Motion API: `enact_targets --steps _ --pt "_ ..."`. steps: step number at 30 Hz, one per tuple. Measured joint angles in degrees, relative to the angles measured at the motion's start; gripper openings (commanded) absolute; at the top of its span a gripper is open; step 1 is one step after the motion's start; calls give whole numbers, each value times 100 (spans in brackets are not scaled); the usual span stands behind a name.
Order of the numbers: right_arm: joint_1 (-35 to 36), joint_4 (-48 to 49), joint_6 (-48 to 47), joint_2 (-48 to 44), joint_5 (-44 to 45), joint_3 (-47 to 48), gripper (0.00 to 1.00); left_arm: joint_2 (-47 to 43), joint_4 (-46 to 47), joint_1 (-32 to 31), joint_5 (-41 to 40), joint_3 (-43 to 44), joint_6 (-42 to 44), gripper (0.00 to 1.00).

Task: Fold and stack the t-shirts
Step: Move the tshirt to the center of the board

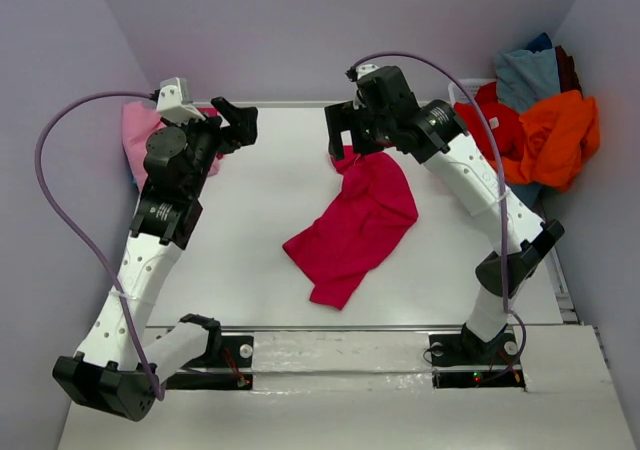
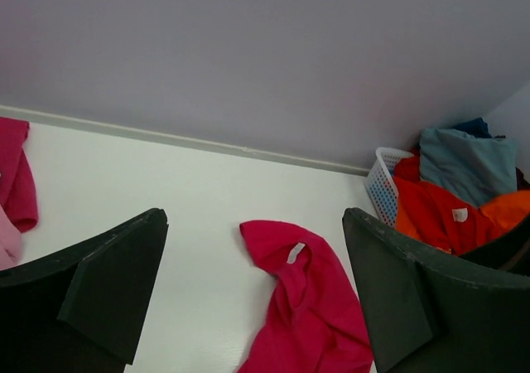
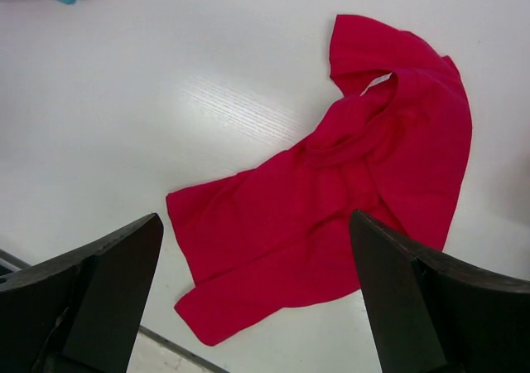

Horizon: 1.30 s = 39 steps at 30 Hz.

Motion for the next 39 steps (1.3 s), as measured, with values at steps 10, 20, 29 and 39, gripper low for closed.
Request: enact_targets --steps 10,20,29,39 --pt "0 863 581 -275 -470 -2592 85 76 -162 -28 1119 -1740 -898 99" --pt "0 1810 1207 -275 -791 -4260 52 50 -39 -645 1565 -2920 -1628 99" --pt "13 2439 1576 -278 -1069 -4962 53 37 142 -754 1574 -2920 -1668 99" --pt "562 2763 1770 234 -1084 -5176 53 190 332 -866 1585 -2920 -1676 99"
